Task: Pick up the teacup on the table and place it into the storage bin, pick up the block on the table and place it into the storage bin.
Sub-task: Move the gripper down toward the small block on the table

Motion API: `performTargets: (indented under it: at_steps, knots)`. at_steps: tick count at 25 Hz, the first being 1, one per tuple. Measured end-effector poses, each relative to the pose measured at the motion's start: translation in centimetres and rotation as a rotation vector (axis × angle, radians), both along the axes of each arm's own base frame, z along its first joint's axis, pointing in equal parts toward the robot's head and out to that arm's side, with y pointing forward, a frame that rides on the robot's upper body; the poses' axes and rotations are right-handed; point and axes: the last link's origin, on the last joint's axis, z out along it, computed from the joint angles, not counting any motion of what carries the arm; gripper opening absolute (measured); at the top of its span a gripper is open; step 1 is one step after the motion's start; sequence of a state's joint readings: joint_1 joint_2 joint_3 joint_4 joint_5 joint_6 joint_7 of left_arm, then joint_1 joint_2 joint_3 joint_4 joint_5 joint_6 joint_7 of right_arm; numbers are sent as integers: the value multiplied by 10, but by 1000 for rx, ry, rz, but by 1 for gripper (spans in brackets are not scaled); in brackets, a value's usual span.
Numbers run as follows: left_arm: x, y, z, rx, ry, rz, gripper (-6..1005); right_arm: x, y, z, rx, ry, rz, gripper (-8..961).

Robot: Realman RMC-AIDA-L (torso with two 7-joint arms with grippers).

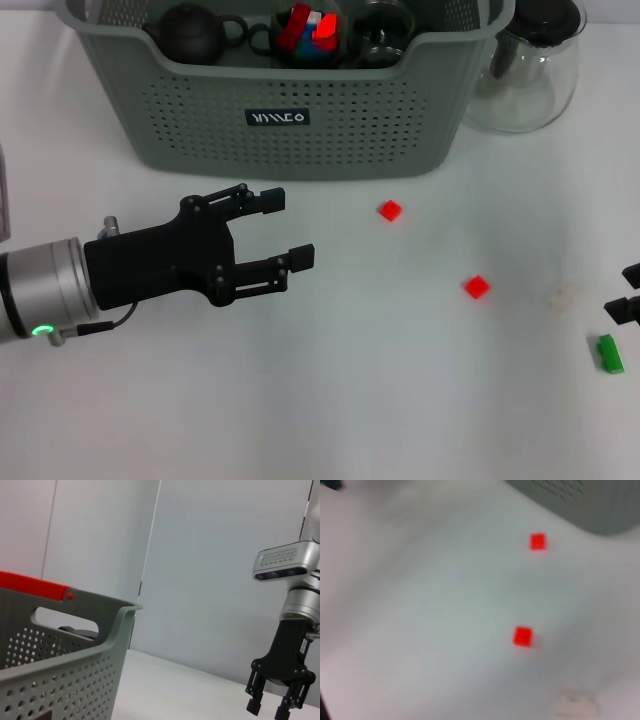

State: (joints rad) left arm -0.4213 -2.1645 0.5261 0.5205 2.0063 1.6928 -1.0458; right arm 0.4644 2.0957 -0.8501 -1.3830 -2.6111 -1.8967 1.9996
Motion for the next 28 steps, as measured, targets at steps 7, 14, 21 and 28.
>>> performTargets:
  at_steps: [7,14,21,28]
  knots:
    - [-1,1,-1,4,6,9,785,-4,13,-17,0,-41,12,581]
    - [-2,0,-1,5,6,11,785,-3,22,-47,-24,-91,23,582]
    - [-2,1,-1,5,7,14,785,-3,24,-55,-20,-111,8,581]
    - [-3,1,-2,7,11,21,785,-2,27,-52,10,-123,-2,581]
